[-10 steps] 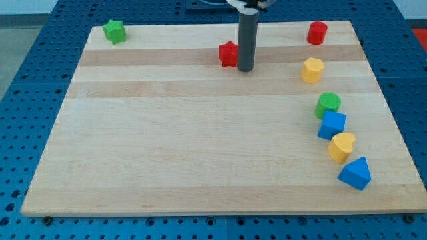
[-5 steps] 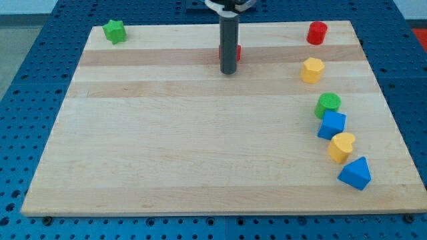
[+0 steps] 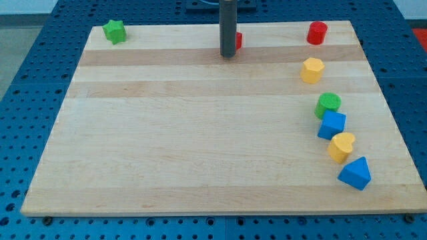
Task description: Push red star towards top middle of the board
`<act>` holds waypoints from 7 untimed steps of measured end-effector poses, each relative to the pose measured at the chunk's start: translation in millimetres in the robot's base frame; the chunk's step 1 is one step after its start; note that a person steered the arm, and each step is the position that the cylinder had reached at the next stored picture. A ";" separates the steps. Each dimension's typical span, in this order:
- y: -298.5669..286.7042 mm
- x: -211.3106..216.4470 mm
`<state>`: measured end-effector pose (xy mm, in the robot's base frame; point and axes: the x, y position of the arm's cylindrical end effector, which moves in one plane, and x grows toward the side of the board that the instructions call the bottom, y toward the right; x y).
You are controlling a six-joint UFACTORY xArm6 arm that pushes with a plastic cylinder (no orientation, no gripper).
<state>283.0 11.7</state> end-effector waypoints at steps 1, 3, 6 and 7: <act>0.0 -16.1; 0.0 -33.7; -30.7 -8.8; -31.5 -8.7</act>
<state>274.4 -19.8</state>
